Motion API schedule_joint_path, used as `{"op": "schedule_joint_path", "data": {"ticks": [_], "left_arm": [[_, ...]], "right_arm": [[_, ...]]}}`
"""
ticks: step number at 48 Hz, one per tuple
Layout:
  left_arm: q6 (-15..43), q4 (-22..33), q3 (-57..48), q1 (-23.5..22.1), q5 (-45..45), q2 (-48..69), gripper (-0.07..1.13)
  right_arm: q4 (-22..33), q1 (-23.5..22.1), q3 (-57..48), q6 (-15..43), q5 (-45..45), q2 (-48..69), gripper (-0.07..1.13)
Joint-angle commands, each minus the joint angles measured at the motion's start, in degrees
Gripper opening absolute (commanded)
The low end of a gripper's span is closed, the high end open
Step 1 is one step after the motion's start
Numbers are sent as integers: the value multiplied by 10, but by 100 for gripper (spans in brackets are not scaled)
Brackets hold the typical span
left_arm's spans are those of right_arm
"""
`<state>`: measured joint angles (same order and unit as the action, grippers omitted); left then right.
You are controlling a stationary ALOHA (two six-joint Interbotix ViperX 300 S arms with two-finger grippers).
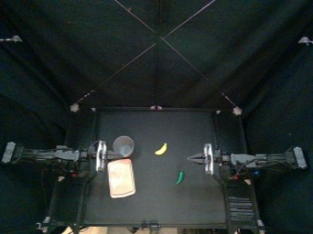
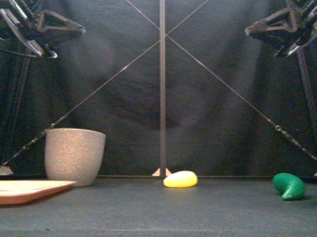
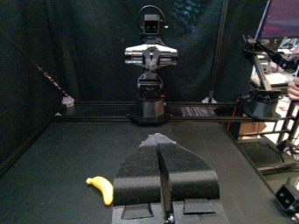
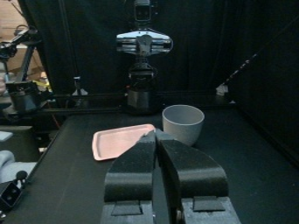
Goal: Pick the green pepper then place it in the grey bowl
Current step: Pick the green pepper
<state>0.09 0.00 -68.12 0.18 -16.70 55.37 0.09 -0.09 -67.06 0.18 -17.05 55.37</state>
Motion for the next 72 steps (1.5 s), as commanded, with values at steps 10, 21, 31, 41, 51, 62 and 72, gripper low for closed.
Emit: {"op": "schedule_joint_path", "data": {"ticks": [10,21,31,41,51,62,72], "left_arm": [[-4,16,13,-3,112,-6,5],[-2,36,13,-5,127,-5,5],[-3,36,11,-5,127,-6,5],[-3,54,3,-5,127,-5,5],[-4,62,3,-2,127,-5,5],[-4,67,3,1,126,-5,5],[-4,70,-9,1,121,-5,5]], "right_arm": [[-63,18,-3,58,59,-62,8],[-148,19,-1,160,138,-119,21],[-182,29,-5,259,185,-137,79],[-184,37,-6,348,208,-163,107],[-204,35,-4,467,263,-214,103],[-183,33,24,574,297,-277,103],[-140,31,59,603,297,-341,102]]}}
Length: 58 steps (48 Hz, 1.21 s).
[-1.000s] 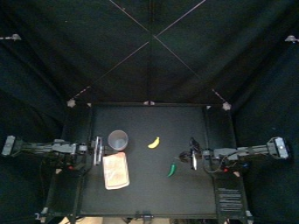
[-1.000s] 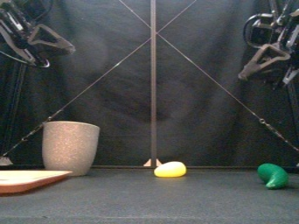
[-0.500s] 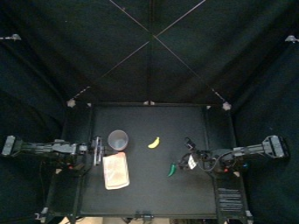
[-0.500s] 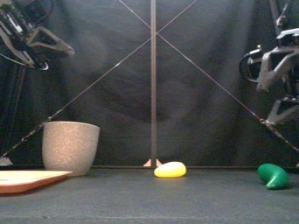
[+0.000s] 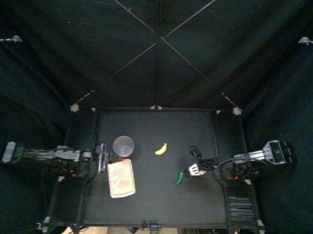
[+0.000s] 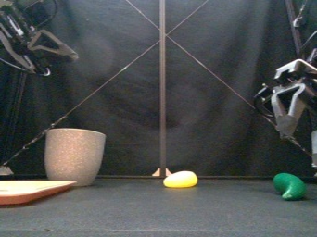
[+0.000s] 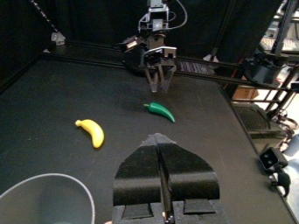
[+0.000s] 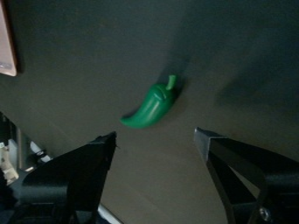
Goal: Pick the green pepper then place it in the grey bowl
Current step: Pick the green pepper
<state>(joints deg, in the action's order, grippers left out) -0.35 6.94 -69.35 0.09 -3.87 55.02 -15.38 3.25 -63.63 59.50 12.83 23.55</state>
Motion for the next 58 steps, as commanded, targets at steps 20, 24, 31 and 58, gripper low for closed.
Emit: {"op": "schedule_joint_path", "data": {"ticks": [20,24,31,58], "left_arm": [[1,4,-3,7,-8,-2,5],[0,4,-3,7,-8,-2,5],[0,5,-4,6,-7,-2,5],[1,8,-13,8,1,-1,5]], "right_arm": [[57,-19,69,22,2,-113,102],[56,-18,76,22,2,-120,101],[55,-17,83,22,14,-139,101],[54,-4,115,22,32,-200,87]]}}
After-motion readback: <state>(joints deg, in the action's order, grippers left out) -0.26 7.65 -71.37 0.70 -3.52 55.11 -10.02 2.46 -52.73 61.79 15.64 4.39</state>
